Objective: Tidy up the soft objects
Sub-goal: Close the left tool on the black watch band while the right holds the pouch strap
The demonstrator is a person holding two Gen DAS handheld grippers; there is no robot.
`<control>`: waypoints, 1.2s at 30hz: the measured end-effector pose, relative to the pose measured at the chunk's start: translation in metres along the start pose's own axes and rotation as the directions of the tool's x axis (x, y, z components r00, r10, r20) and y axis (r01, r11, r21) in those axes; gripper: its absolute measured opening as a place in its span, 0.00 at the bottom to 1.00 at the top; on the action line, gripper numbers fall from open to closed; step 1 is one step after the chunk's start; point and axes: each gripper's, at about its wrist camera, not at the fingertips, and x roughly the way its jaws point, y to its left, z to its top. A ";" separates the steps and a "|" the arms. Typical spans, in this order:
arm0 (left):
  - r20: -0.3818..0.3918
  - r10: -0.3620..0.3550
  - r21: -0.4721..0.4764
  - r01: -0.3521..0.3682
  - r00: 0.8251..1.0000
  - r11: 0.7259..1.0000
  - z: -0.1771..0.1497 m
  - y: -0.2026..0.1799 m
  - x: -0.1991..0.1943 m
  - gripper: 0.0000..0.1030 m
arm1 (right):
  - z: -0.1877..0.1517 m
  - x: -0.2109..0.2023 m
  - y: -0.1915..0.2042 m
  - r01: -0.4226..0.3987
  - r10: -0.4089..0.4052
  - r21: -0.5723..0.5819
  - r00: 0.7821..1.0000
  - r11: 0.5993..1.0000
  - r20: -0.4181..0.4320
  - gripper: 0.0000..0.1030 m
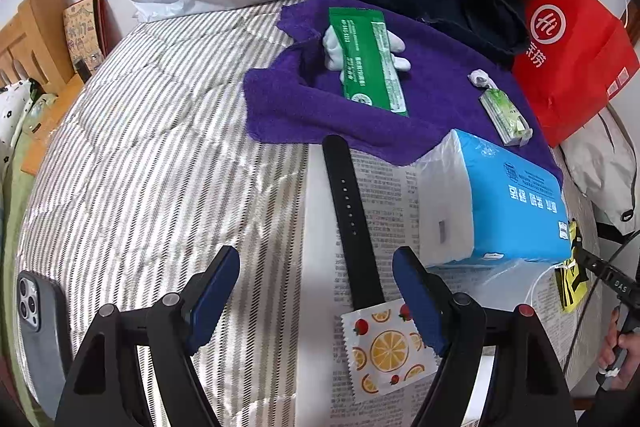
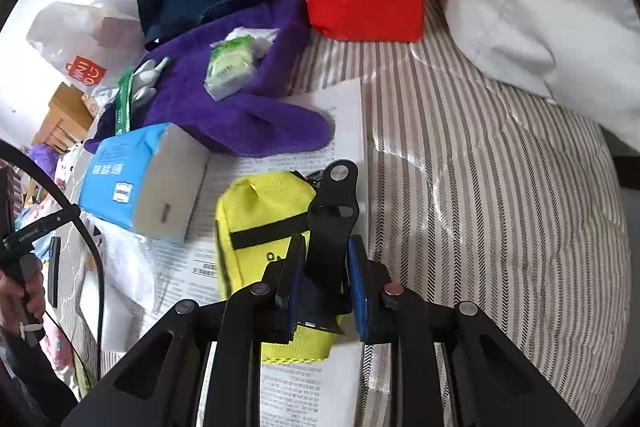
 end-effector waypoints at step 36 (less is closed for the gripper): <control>0.008 0.092 0.079 -0.092 0.996 0.993 0.013 -0.024 0.030 0.75 | 0.005 0.015 0.015 0.031 -0.036 -0.094 0.998 0.995 -0.045 0.23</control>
